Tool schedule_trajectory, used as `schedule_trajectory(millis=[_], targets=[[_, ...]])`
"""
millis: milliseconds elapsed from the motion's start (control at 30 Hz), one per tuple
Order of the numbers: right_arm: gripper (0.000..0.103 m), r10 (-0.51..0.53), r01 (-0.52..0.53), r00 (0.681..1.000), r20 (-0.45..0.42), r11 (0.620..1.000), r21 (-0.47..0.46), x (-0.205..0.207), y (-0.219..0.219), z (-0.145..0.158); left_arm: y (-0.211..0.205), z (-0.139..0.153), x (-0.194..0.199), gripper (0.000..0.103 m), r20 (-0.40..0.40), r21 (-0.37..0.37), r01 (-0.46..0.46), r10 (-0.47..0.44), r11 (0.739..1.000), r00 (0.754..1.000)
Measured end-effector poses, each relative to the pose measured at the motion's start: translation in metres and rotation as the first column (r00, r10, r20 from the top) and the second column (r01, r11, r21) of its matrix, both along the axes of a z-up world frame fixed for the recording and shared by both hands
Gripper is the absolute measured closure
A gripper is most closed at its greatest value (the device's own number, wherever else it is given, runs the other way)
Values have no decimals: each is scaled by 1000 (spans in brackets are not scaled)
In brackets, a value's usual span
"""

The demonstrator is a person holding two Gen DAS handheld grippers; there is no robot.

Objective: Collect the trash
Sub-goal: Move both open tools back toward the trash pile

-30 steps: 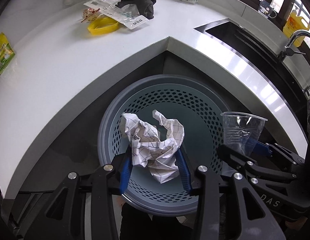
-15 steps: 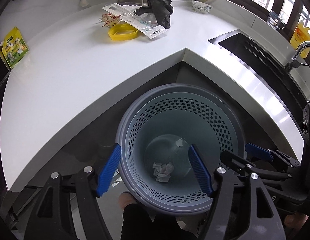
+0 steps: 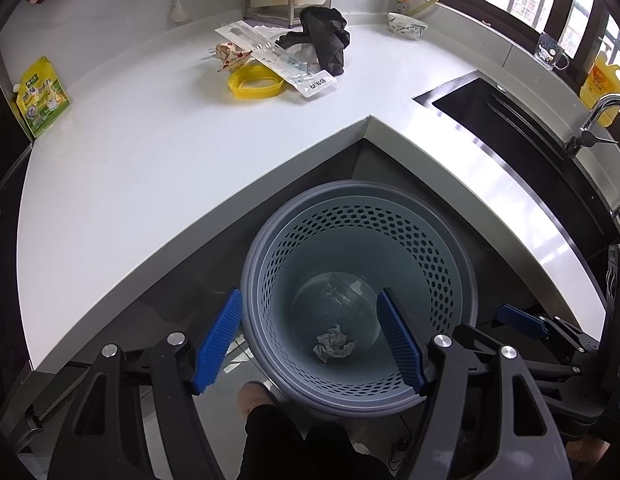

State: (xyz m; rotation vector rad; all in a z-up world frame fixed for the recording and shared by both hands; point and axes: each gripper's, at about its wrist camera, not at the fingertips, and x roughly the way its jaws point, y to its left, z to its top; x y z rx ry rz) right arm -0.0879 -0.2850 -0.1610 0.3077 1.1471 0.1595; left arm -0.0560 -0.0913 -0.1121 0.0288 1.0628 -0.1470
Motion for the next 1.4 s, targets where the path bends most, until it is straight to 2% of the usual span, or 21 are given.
schedule_trajectory(millis=[233,467,733,867,967,1133,1400], targets=[[28,11,-11,999,48,1000,-3,-1,-8,26,6,33,-1,29,69,0,-29,29,1000,997],[28,13,-13,991,136,1000,-1,13,-13,61,16,68,7,26,148,-4,-79,79,997,986],[28,9,-8,979,206,1000,-10,45,-11,92,34,100,31,24,211,1,-117,114,993,971],[28,12,-6,972,236,1000,-23,69,-1,102,47,110,54,19,229,-11,-122,121,993,966],[28,1,8,969,247,999,-36,91,9,104,56,113,78,15,245,-14,-117,116,993,962],[28,-6,21,970,244,998,-57,133,24,101,75,112,124,15,239,-20,-118,119,993,964],[28,-26,52,971,239,994,-100,207,46,90,99,85,195,15,194,1,-107,105,994,975]])
